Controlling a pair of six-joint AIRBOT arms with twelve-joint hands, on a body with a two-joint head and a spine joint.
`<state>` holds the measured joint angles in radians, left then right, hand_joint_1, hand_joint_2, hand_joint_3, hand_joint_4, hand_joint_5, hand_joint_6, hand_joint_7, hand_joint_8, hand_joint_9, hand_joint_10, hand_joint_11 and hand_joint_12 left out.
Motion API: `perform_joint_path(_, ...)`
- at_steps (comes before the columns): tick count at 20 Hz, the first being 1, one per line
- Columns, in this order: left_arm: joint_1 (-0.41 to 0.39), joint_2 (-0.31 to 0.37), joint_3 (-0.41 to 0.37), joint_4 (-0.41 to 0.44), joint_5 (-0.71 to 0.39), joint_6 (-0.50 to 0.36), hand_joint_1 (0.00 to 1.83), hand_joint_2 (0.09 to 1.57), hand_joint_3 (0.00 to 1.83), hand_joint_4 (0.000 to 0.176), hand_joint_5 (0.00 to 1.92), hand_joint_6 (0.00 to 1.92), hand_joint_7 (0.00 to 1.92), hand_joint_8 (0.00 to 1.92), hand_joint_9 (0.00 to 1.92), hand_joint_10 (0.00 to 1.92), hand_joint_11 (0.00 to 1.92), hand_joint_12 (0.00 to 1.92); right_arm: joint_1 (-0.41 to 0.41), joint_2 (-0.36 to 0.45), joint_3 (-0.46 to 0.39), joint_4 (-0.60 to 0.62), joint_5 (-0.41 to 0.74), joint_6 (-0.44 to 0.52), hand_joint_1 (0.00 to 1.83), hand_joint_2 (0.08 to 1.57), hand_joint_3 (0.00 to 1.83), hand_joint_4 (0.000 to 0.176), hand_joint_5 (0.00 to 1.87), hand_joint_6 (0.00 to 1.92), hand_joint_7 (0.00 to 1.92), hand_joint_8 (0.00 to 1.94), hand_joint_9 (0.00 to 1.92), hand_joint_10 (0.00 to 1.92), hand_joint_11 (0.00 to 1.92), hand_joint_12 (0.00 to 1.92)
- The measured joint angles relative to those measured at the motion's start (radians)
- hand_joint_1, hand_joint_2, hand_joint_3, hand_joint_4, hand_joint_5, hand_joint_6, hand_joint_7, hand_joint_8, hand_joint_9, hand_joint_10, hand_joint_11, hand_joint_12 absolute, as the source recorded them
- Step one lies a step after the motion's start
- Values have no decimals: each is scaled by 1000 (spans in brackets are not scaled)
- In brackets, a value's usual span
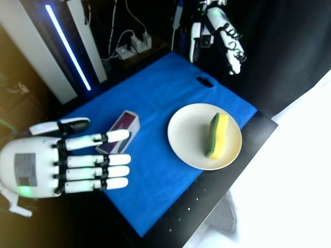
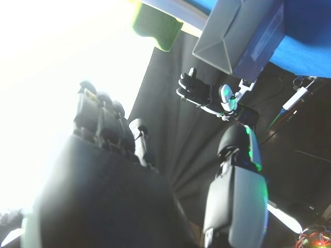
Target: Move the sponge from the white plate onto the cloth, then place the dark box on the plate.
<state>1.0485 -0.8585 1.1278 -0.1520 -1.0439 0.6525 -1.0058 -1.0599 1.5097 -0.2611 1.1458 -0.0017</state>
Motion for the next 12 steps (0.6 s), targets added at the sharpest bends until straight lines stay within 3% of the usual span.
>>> perform_joint_path(3,-51,-51,74,12,22,-65,732,993,8,107,223,0,57,0,7,0,8,7,0,0,-1,2,0,2,650,885,11,176,133,7,0,0,0,0,0,0)
perform_joint_path(4,-93,-77,105,16,39,-77,759,1003,5,74,238,2,121,6,34,4,35,21,0,0,-1,0,0,3,627,878,6,176,123,1,0,0,0,0,0,0)
perform_joint_path(5,-146,-108,141,27,61,-82,751,1011,6,83,244,3,138,8,66,15,79,43,0,0,-1,-2,-1,4,613,874,4,176,115,0,0,0,0,0,0,0)
perform_joint_path(6,-198,-138,174,46,82,-91,731,1042,1,107,233,0,144,22,95,2,19,263,0,0,-2,-4,0,5,598,875,4,176,104,0,0,0,0,0,0,0)
perform_joint_path(7,-260,-176,216,75,118,-96,834,1065,5,135,197,1,143,19,74,1,3,303,0,0,-2,-7,1,5,594,876,4,176,102,0,0,0,0,0,0,0)
perform_joint_path(10,-419,-278,322,183,283,-97,747,952,0,106,271,6,227,6,104,6,0,279,0,0,-1,-13,0,5,587,868,0,176,107,2,0,0,0,0,0,0)
perform_joint_path(11,-446,-307,352,190,318,-99,731,933,0,121,283,3,257,6,105,3,0,229,0,0,-1,-13,0,5,588,869,0,176,109,3,0,0,0,0,0,0)
perform_joint_path(12,-462,-330,380,201,356,-99,693,911,4,144,323,2,314,3,209,9,0,477,0,0,-1,-14,0,5,626,865,0,176,127,9,0,0,0,0,0,0)
